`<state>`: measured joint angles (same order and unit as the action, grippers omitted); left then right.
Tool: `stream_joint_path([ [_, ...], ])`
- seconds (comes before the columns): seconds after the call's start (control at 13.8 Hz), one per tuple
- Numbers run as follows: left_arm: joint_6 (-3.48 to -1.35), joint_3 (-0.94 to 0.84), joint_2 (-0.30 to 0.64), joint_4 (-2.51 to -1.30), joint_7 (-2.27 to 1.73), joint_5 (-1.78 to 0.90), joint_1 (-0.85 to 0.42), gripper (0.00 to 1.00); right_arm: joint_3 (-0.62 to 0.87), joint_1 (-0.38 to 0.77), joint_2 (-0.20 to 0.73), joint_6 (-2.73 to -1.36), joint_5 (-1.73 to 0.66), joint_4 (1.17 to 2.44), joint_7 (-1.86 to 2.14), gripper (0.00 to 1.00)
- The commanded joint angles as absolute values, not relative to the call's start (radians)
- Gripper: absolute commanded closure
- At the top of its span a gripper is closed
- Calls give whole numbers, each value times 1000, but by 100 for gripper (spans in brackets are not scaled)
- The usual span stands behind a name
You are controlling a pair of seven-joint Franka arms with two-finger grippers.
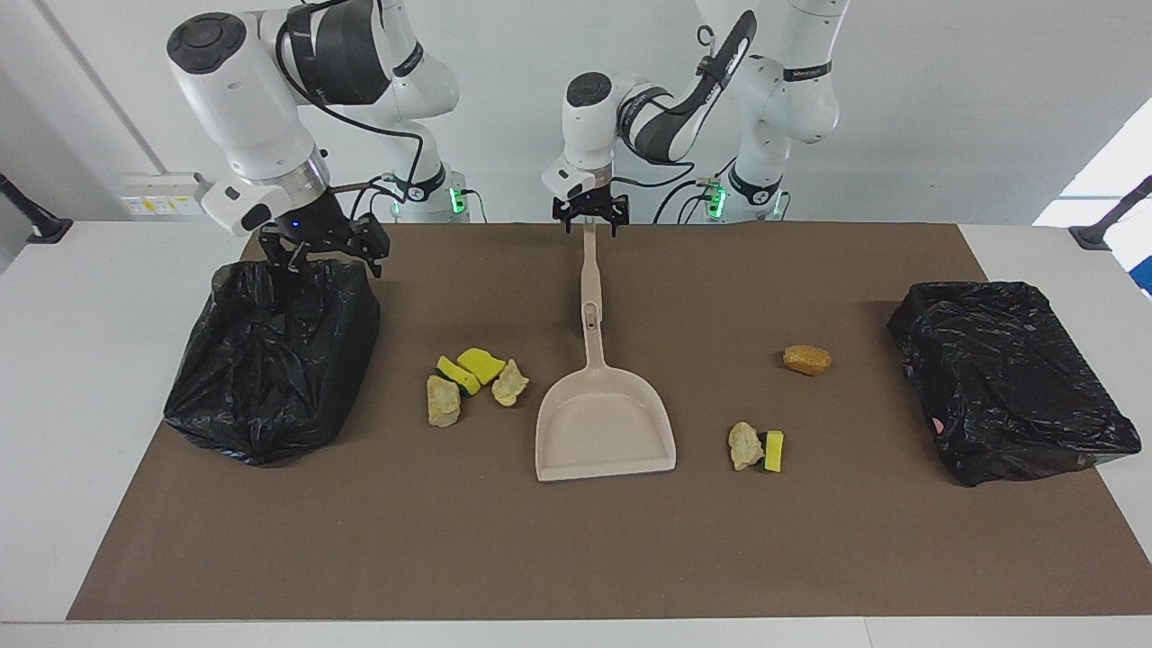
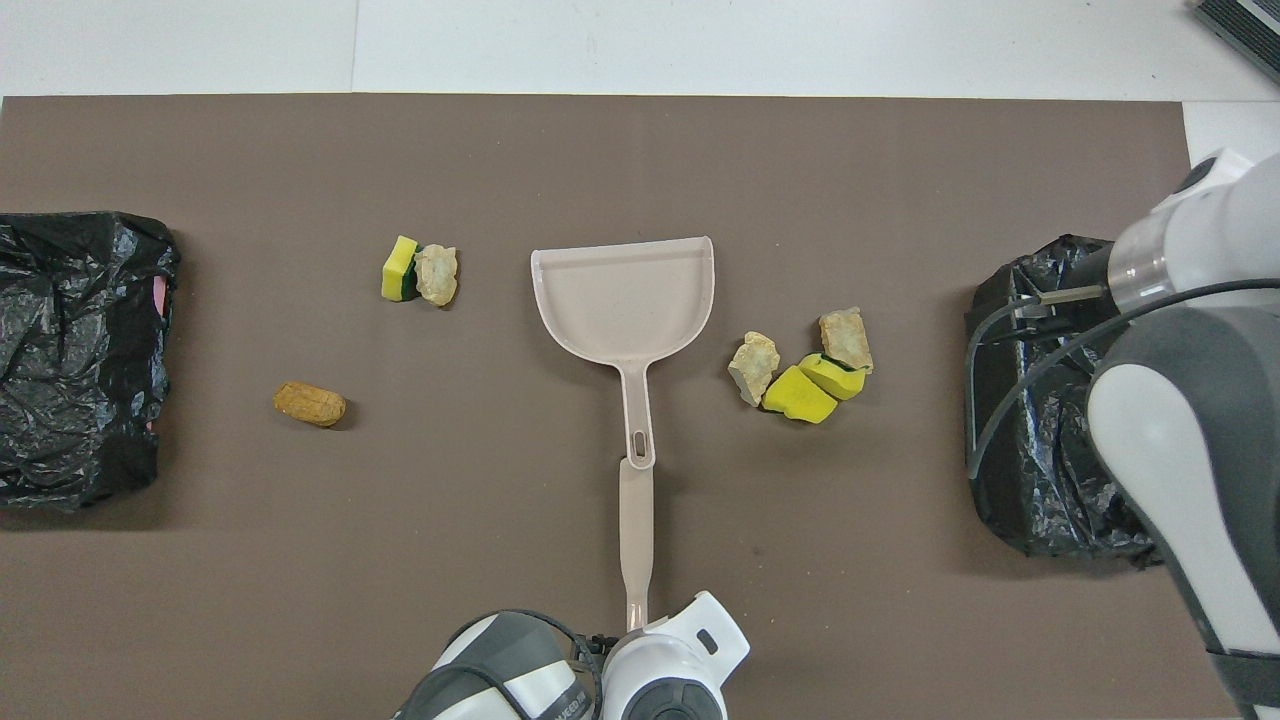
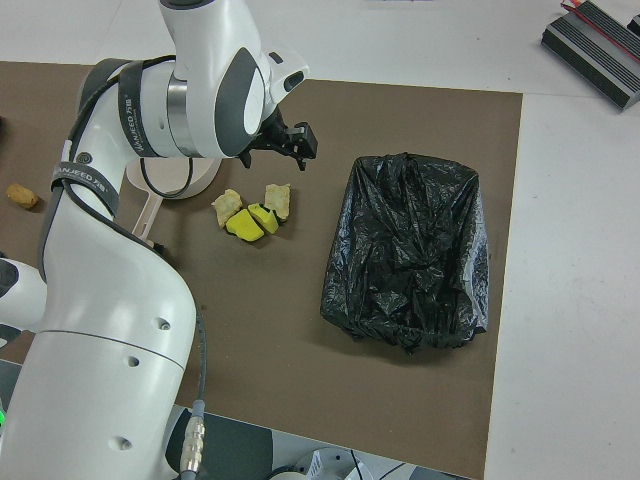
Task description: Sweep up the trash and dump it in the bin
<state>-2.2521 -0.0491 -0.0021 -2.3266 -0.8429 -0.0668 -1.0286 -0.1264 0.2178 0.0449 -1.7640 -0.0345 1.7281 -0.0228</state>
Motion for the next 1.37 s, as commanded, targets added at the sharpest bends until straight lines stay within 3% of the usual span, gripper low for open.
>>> stream_joint_path([
  [0.0,-2270,-29,-6,-2327,-885,-78,-1049,16,-129,251,71,-1818,-51,1738,-84,0],
  [0.07,-2266,-29,-8,-2319,-885,-78,-1048,24,-129,256,75,-1821,-51,1738,-89,0],
  [0.14,-2258,-28,-8,-2316,-885,-78,-1048,43,-129,255,77,-1824,-51,1740,-95,0],
  [0.29,-2253,-26,-12,-2312,-887,-78,-1043,97,-130,255,77,-1824,-51,1740,-95,0],
  [0.72,-2205,-21,-60,-2298,-887,-78,-1002,100,-129,255,77,-1825,-51,1740,-95,0],
  [1.01,-1920,-20,-153,-2307,-885,-66,-986,100,-129,273,89,-1859,-51,1750,-109,0],
  [1.3,-1767,-20,-198,-2312,-885,10,-869,100,-129,310,97,-1922,-71,1790,-175,0],
])
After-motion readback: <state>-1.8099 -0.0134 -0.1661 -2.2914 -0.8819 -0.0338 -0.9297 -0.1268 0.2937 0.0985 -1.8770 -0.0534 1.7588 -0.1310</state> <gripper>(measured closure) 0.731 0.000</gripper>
